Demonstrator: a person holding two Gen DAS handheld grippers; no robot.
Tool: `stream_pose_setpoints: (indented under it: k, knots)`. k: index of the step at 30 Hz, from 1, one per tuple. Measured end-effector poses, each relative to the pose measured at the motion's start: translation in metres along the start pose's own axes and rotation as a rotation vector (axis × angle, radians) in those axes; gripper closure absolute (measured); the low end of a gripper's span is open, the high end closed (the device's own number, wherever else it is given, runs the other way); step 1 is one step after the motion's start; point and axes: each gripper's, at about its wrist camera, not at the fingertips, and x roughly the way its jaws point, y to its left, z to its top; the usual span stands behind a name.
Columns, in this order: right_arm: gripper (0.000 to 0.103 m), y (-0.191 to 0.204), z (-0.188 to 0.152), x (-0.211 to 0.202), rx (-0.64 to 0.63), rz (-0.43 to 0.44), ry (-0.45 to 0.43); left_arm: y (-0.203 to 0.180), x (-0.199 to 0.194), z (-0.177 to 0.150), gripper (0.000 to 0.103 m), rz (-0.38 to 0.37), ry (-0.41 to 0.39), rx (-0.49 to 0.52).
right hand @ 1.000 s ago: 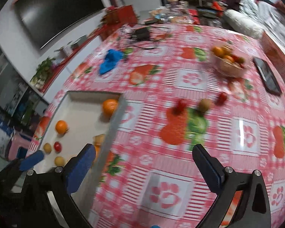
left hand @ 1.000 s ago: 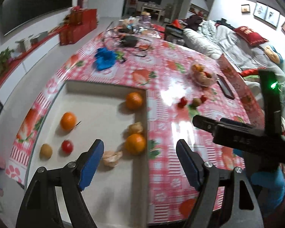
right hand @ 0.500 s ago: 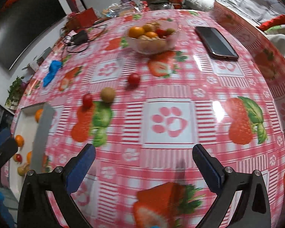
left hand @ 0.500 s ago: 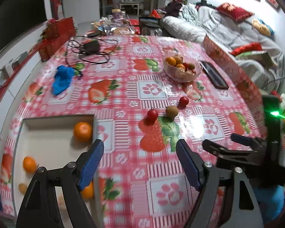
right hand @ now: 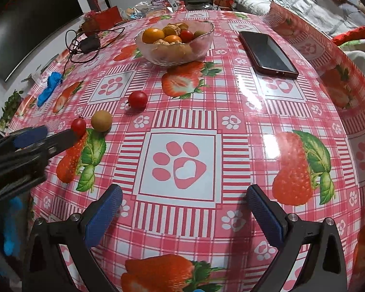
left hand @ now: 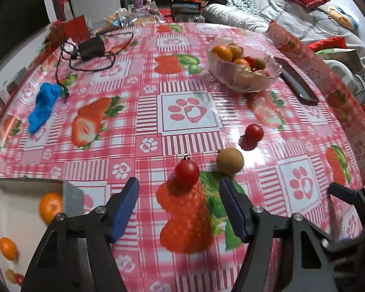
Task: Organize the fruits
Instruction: 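Grasp a red cherry tomato with the left tool while the right tool grasps a brown kiwi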
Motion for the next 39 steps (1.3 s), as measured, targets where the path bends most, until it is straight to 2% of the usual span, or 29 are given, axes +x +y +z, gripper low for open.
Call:
stream_pose_setpoints:
  k: [3,5,10,13,15,16,20,25,33,39]
  knots:
    - [0.001,0.002,-0.001,0.001,-0.021,-0.011,-0.007,0.001,0.011,0.004,0.042,-0.002,0.013,-0.016]
    - [0.001,0.003,-0.002,0.001,-0.035,-0.019,-0.013,-0.001,0.013,0.006,0.042,0.001,-0.003,-0.006]
    - [0.001,0.008,-0.004,0.004,-0.063,-0.048,-0.021,-0.003,0.016,0.009,0.05,0.0,-0.02,0.004]
    - [0.001,0.01,-0.003,0.005,-0.07,-0.062,-0.018,-0.003,0.015,0.009,0.064,-0.006,-0.033,0.016]
    - [0.001,0.009,-0.002,0.006,-0.064,-0.061,-0.016,-0.002,0.014,0.008,0.077,-0.013,-0.036,0.017]
    - [0.001,0.009,-0.001,0.006,-0.061,-0.059,-0.014,-0.001,0.013,0.007,0.079,-0.016,-0.035,0.016]
    - [0.001,0.01,0.002,0.007,-0.05,-0.05,-0.004,0.001,0.009,0.0,0.079,-0.027,-0.038,0.012]
    - [0.001,0.019,0.011,0.01,-0.04,-0.02,0.004,0.003,-0.008,-0.028,0.079,-0.025,-0.033,0.025]
    - [0.001,0.06,0.03,0.024,-0.085,0.018,-0.015,0.013,-0.034,-0.067,0.079,-0.037,-0.009,-0.007]
    - [0.002,0.084,0.047,0.035,-0.095,0.039,-0.035,0.016,-0.044,-0.084,0.079,-0.037,-0.012,-0.007]
